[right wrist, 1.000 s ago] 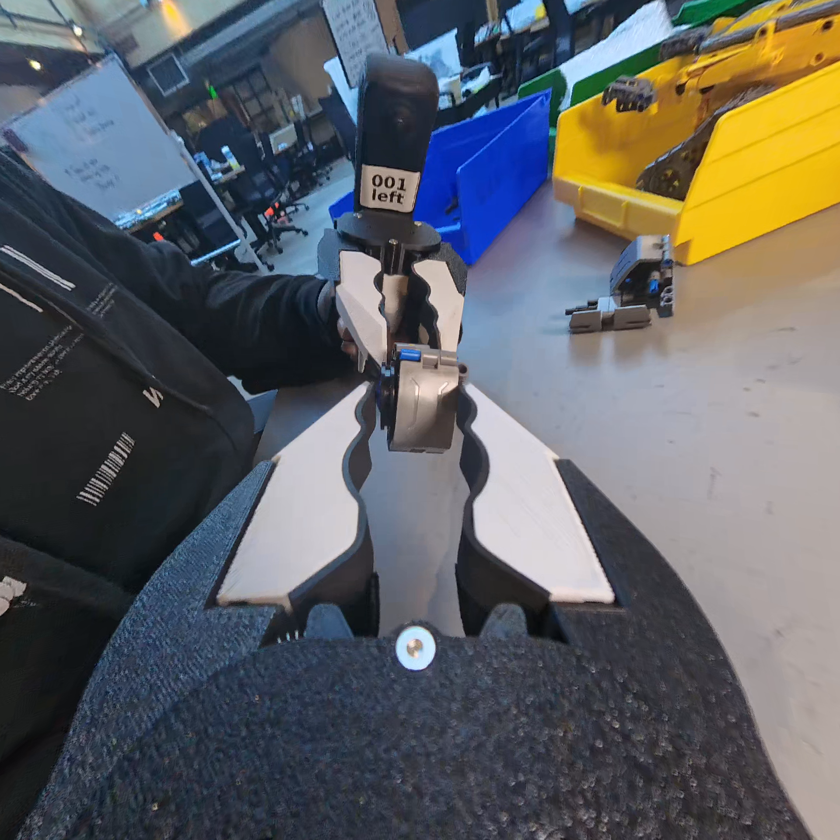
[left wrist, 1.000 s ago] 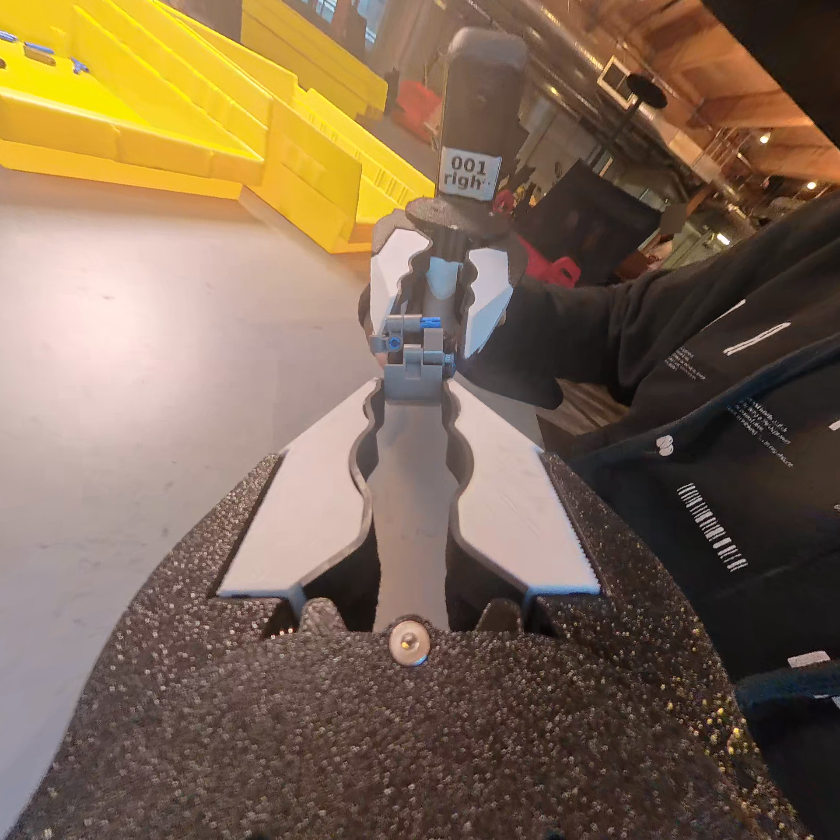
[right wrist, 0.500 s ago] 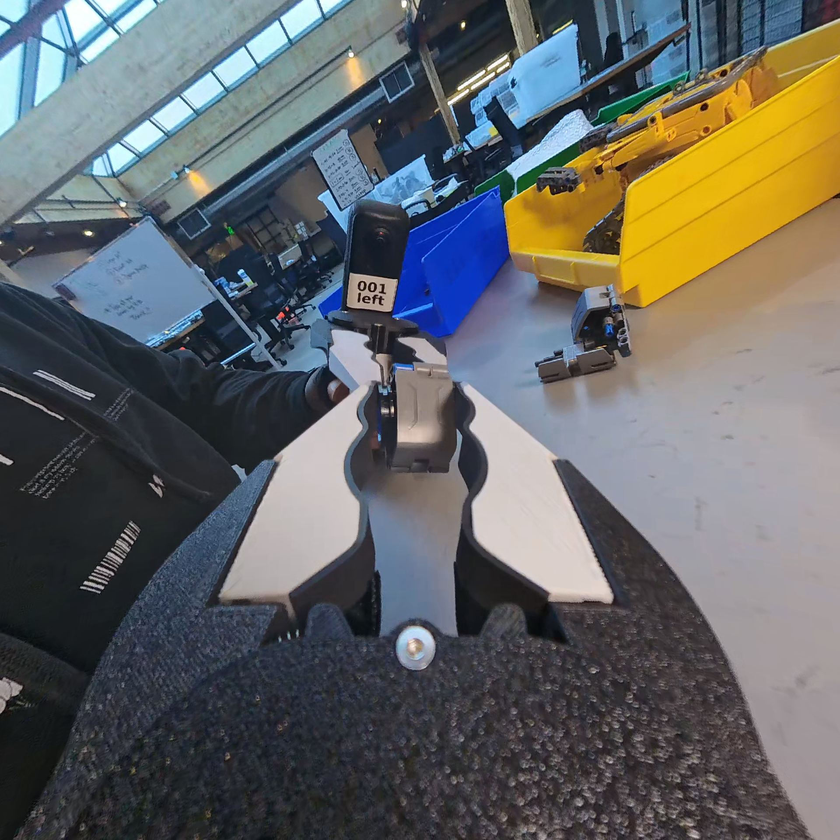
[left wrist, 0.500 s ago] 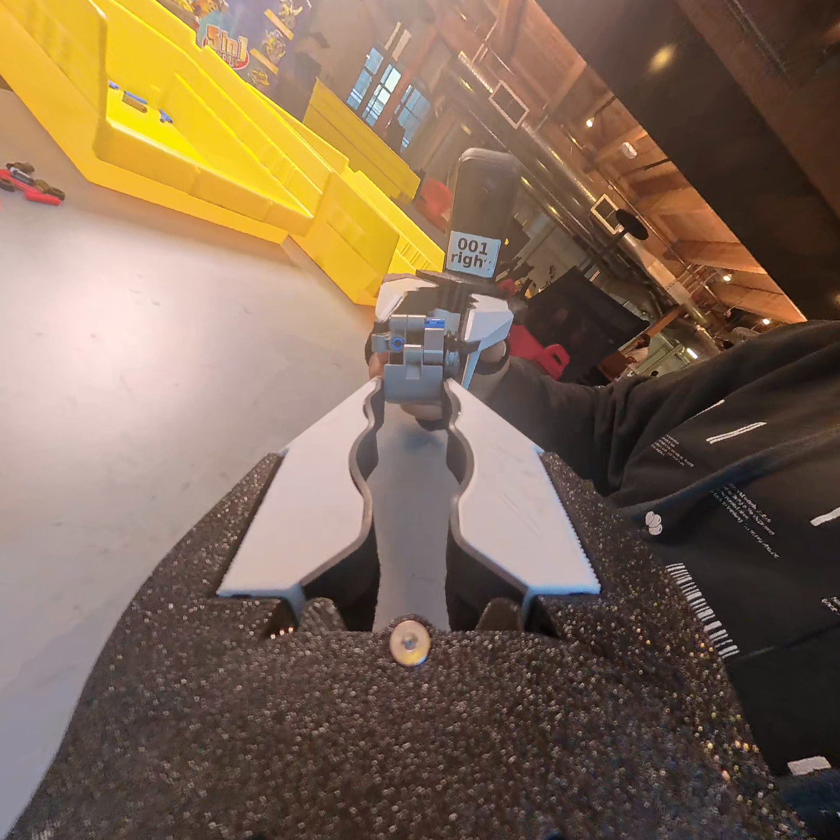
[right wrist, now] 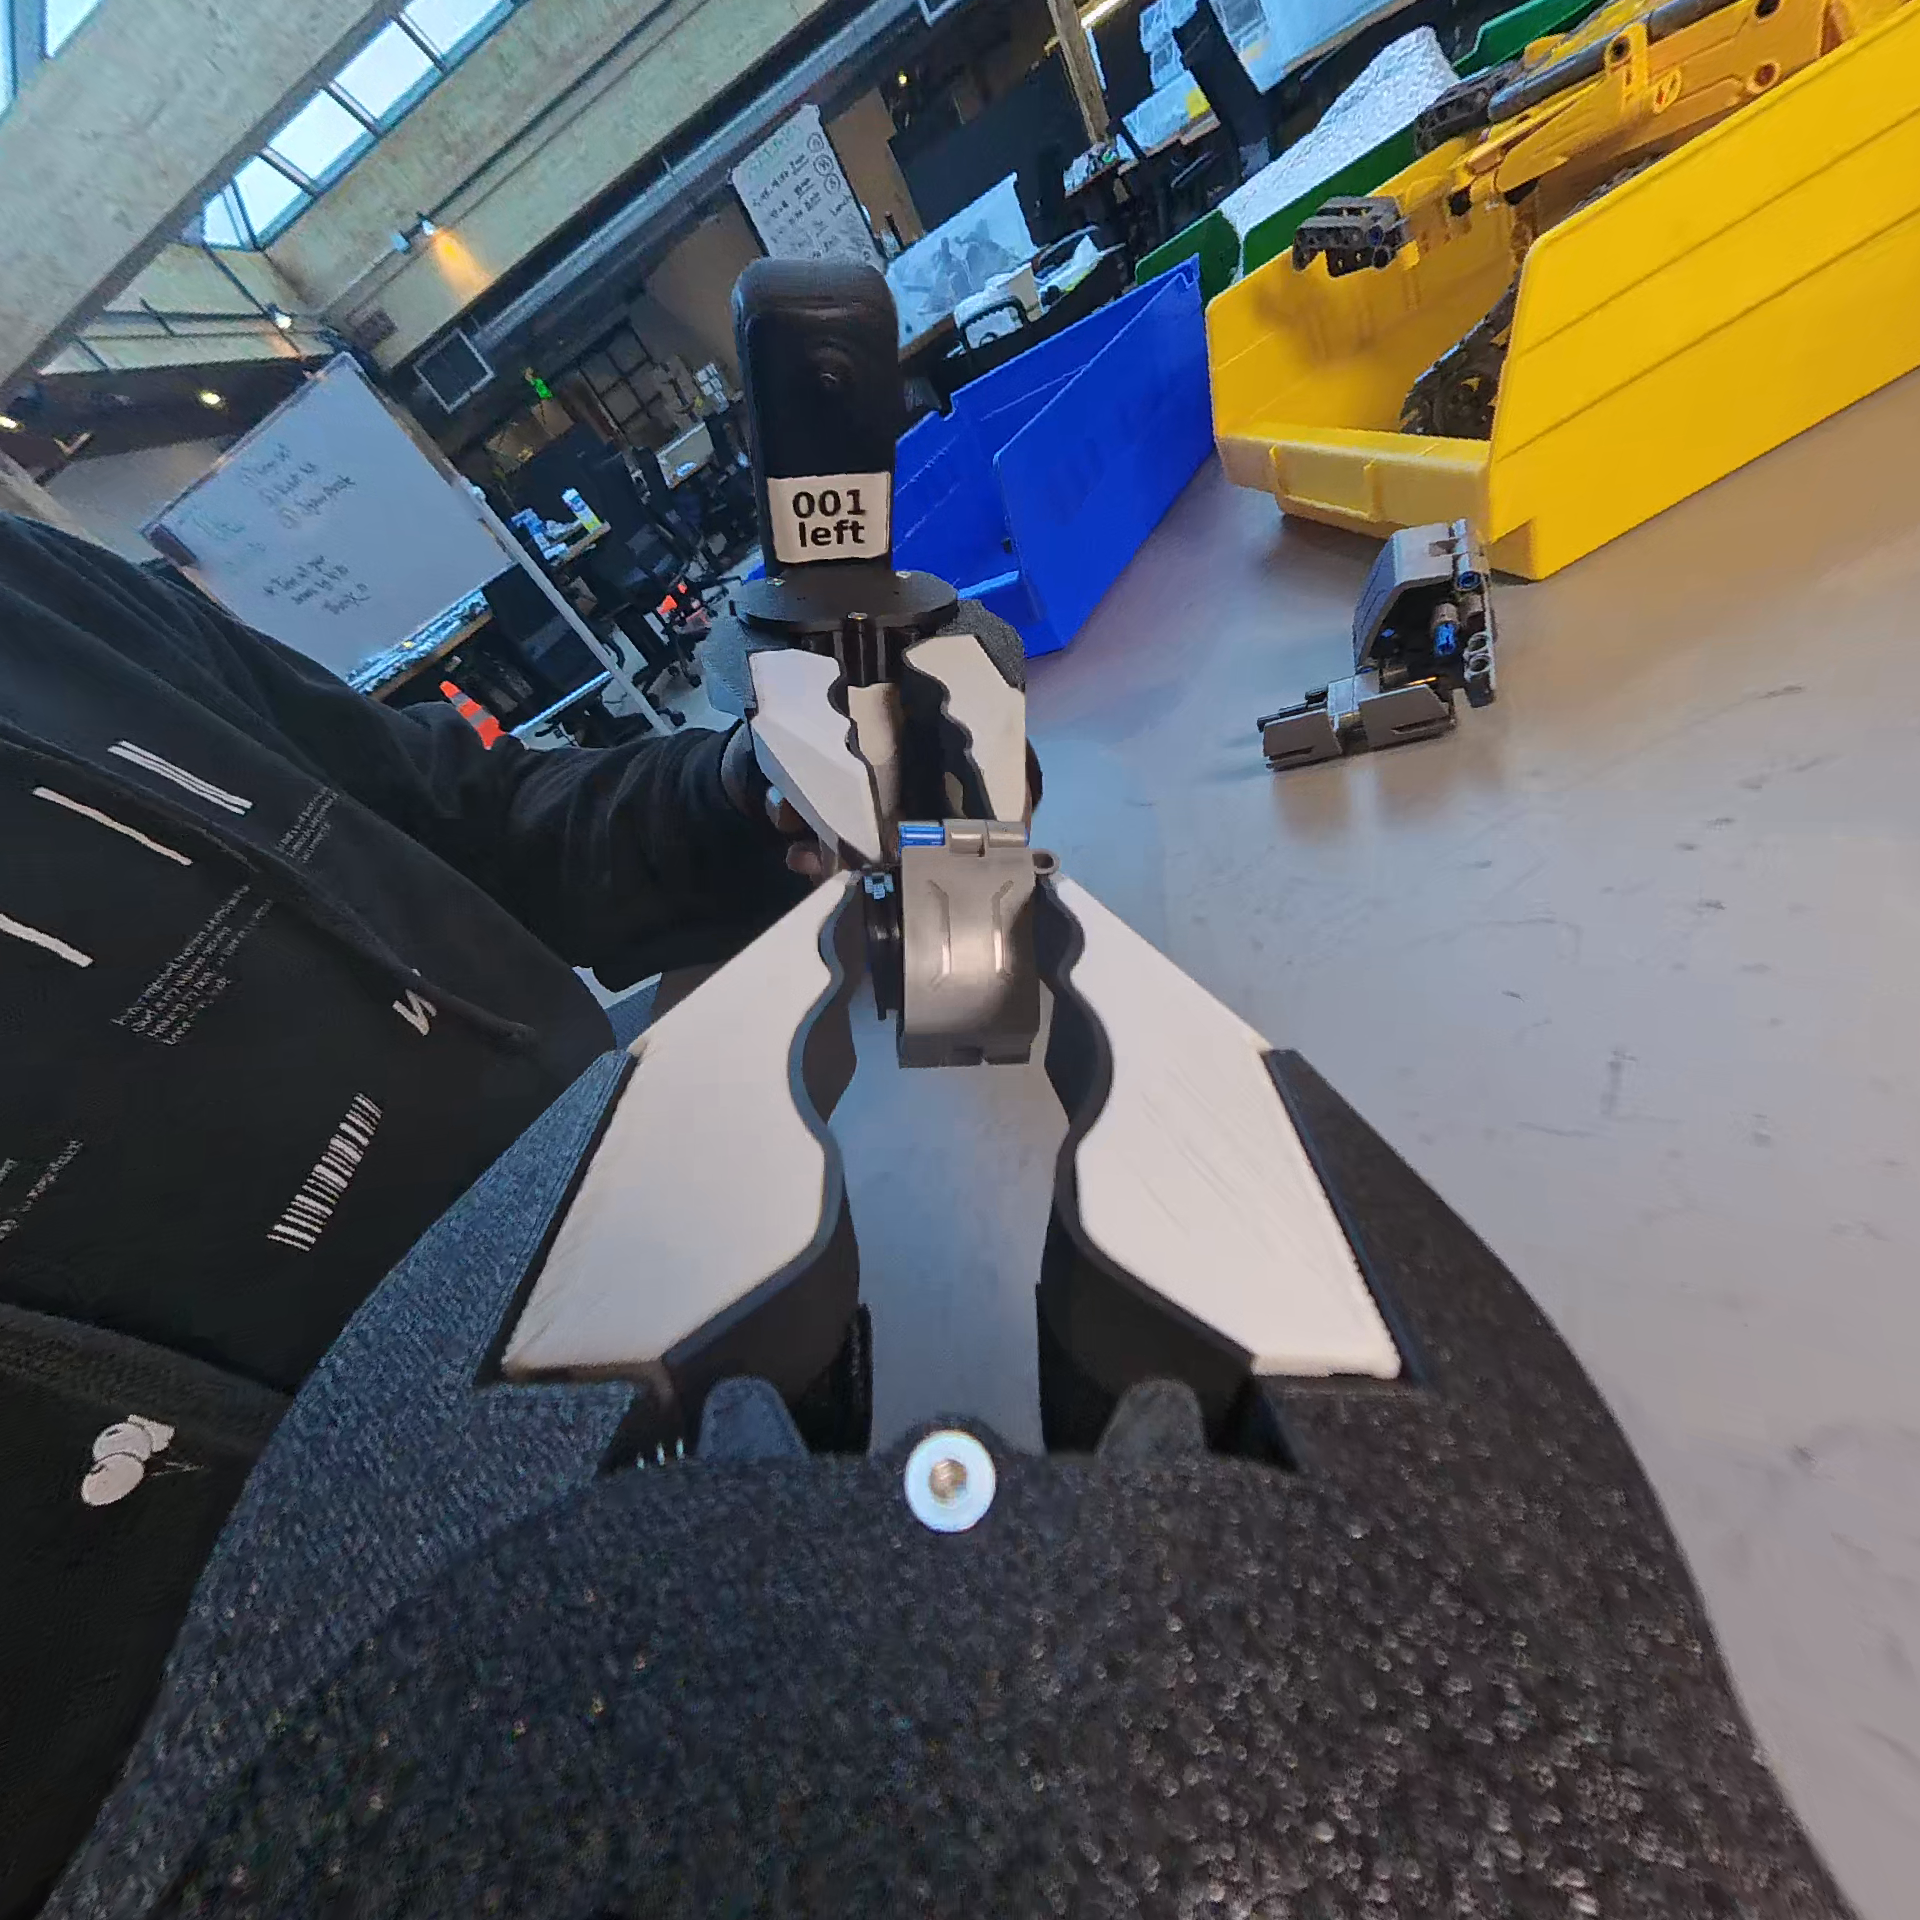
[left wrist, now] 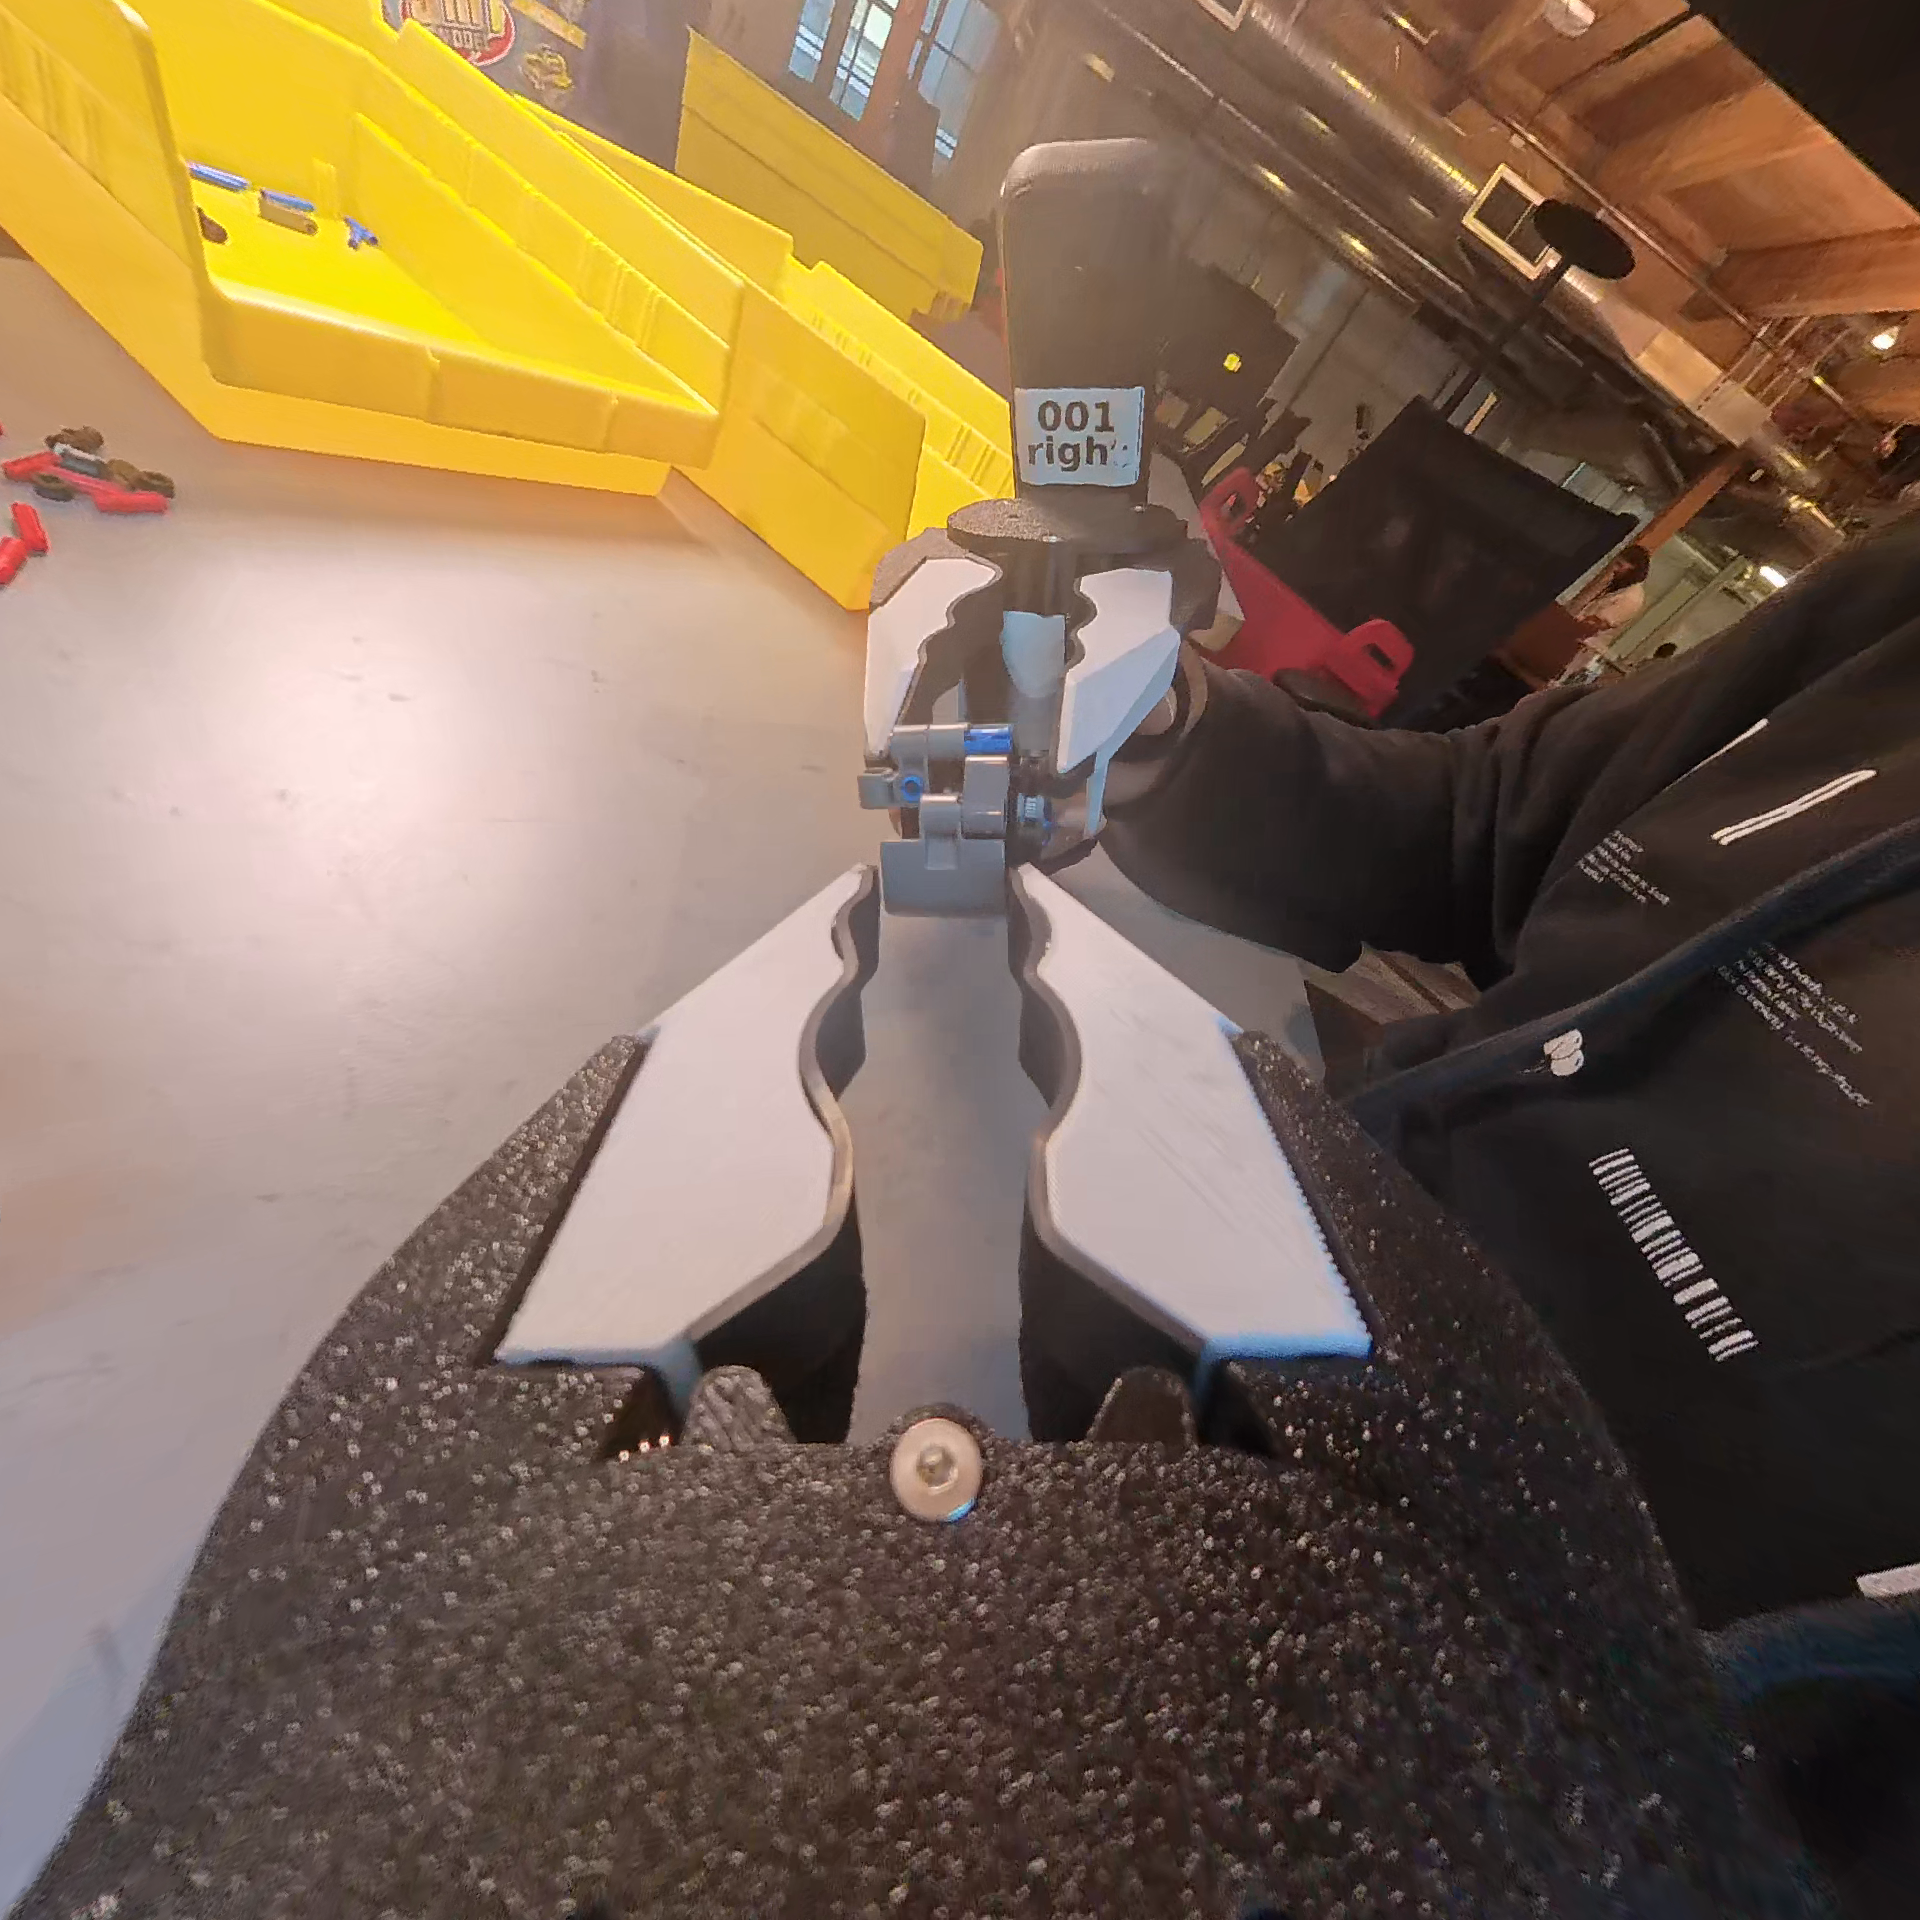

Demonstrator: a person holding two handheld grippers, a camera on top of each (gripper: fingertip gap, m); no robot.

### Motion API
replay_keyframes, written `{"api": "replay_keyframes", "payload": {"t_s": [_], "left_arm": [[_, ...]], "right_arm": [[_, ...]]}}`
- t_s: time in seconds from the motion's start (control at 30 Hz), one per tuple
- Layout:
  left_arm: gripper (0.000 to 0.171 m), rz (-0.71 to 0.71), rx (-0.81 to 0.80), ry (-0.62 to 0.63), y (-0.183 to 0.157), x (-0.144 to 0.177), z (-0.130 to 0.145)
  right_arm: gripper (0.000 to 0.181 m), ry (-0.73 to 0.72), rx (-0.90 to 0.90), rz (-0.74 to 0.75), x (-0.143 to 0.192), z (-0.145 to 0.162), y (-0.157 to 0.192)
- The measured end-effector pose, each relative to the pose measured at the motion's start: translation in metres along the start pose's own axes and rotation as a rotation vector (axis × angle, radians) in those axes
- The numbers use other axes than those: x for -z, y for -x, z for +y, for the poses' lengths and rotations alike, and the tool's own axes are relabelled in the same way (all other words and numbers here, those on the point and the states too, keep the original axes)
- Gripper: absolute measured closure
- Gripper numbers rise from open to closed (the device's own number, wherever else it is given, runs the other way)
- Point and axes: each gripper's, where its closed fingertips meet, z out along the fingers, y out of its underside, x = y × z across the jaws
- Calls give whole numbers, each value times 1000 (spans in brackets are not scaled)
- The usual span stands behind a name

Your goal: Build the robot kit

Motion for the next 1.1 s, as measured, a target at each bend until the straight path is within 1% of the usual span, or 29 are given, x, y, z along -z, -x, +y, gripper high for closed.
{"api": "replay_keyframes", "payload": {"t_s": [0.2,0.33,0.47,0.6,0.73,0.83,0.93,0.97,1.03,1.1], "left_arm": [[147,19,-20,26,-4,-2,3],[155,27,-58,87,-7,-6,11],[156,2,-150,164,-9,-6,22],[156,-59,-274,264,-3,-6,37],[157,-79,-382,336,0,-3,48],[157,-105,-504,376,3,-2,54],[157,-105,-590,386,0,-3,56],[157,-121,-617,393,2,-3,55],[157,-117,-607,403,1,-3,55],[157,-120,-586,401,3,-2,55]], "right_arm": [[150,40,-20,-15,-3,10,0],[150,83,18,-18,-8,18,4],[151,123,123,2,-9,24,6],[150,225,131,36,-12,42,1],[150,314,192,74,-16,55,-1],[150,366,193,101,-19,64,-5],[150,394,162,120,-22,68,-8],[150,401,193,123,-22,68,-8],[151,446,273,149,-21,69,-7],[151,452,289,165,-24,68,-8]]}}
